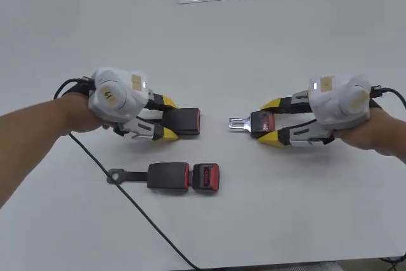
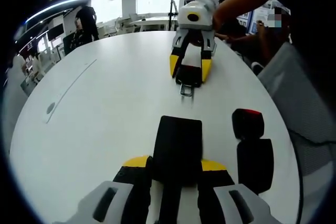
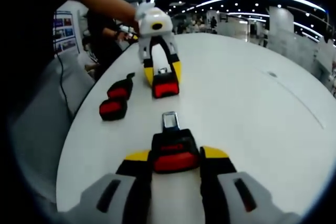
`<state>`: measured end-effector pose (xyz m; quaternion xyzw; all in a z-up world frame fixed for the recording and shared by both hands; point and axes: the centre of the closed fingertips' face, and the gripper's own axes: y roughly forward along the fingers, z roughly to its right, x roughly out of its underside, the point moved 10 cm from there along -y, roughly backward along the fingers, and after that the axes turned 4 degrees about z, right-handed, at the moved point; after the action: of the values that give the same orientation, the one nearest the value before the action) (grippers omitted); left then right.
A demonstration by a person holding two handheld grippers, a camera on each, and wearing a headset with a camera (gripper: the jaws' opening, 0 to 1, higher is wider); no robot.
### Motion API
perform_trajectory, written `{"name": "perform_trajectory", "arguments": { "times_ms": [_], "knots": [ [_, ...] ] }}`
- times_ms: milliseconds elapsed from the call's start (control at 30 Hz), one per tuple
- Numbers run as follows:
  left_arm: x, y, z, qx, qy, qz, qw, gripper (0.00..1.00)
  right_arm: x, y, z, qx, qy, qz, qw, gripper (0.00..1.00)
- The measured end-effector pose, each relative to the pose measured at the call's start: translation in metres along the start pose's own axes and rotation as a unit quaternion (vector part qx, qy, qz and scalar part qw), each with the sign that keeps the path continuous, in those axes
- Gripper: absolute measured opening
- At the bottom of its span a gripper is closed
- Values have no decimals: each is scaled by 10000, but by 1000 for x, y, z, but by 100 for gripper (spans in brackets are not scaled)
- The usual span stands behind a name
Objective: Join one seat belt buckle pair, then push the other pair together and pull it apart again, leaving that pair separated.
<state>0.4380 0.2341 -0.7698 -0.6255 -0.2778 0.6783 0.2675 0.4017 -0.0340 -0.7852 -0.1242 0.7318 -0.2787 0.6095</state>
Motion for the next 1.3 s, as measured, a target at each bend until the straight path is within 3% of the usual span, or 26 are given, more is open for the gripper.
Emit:
{"name": "perform_trajectory", "arguments": {
  "times_ms": [233,700,1300],
  "knots": [
    [0,0,1,3,2,-20,10000,34,-10,17,-3,45,37,70,10000,36],
    [-7,5,3,102,175,-137,9997,34,-36,53,-3,77,-31,-35,10000,36],
    [-13,7,4,192,430,-387,9981,33,-38,54,-3,30,-36,-260,9997,35]
  ]
}}
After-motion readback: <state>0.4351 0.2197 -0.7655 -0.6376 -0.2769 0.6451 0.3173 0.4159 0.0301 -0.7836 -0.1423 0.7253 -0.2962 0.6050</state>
